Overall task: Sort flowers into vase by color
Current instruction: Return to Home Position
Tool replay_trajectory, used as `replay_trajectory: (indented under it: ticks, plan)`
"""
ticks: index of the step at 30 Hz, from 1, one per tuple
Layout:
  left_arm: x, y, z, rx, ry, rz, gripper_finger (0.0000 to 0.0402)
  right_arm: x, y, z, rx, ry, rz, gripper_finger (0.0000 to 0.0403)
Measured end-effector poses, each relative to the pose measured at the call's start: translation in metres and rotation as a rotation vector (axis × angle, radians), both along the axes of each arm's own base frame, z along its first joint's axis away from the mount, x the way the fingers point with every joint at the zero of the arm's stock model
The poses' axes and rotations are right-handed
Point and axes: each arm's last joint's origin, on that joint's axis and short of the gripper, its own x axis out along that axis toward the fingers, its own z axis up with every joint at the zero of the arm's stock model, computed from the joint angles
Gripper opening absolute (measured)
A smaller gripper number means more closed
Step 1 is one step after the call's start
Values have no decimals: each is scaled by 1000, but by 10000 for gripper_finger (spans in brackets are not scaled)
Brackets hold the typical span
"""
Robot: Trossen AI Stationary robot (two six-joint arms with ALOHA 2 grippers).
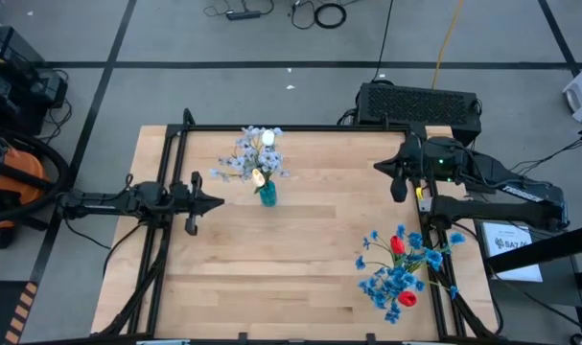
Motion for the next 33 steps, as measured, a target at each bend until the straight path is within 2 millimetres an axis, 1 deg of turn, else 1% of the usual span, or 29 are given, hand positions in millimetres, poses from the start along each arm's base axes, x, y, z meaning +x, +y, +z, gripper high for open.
replay_trajectory:
  ticks: [6, 9, 11, 15, 21, 23, 28, 33]
  plan:
    - [0, 0, 0, 14, 4, 2, 3, 1, 1, -1, -43, 19, 65, 0]
    - [0, 0, 0, 24, 3, 2, 15, 1, 1, -1, -64, 26, 94, 0]
    - [0, 0, 0, 23, 3, 3, 24, 1, 1, -6, -70, 40, 101, 0]
    - [0, 0, 0, 23, 3, 3, 32, 2, 1, -30, -67, 39, 104, 0]
    - [0, 0, 0, 23, 2, 4, 34, 2, 2, -74, -34, -99, 85, 0]
    - [0, 0, 0, 23, 2, 4, 34, 1, 3, -86, -30, -158, 82, 0]
    - [0, 0, 0, 22, 2, 4, 34, 0, 12, -107, -14, -247, 113, 0]
    - [0, 0, 0, 22, 2, 4, 34, -2, 22, -119, -6, -250, 138, 0]
